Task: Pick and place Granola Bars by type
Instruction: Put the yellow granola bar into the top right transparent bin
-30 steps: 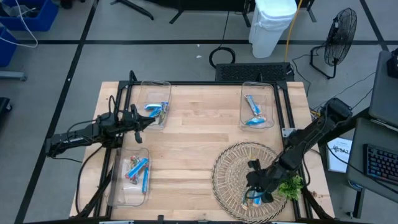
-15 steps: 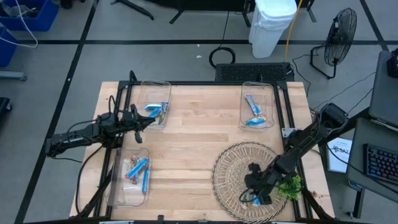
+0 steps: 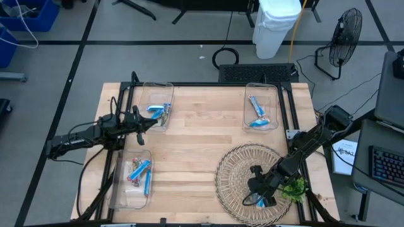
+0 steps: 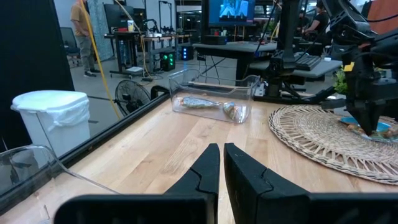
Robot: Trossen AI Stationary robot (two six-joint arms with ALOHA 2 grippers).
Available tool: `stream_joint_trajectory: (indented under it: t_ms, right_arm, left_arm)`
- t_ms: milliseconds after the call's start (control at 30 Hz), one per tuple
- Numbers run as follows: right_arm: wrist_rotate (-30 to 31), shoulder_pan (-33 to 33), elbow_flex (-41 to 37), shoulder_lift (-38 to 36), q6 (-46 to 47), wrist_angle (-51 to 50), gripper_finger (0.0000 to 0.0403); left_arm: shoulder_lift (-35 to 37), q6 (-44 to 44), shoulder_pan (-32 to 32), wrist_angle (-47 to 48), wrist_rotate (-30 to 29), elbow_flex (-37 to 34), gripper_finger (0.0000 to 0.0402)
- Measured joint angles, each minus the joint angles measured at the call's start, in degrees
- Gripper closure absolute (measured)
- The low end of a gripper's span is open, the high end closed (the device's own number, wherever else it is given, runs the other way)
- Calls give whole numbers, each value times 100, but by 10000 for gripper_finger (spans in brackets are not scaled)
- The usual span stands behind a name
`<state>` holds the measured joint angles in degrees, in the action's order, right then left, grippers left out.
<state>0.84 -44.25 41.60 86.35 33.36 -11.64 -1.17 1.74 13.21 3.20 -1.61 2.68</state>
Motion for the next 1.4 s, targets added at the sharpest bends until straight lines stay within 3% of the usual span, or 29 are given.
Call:
stream_joint_trajectory:
  t_ms: [967, 1400]
  right_arm:
    - [81, 33, -10, -40, -236, 28, 402]
    - [856, 83, -15, -1748, -1437, -268, 403]
  left_arm:
    - [0, 0, -1, -1, 0, 0, 371]
    - [0, 0, 0, -1, 0, 0, 371]
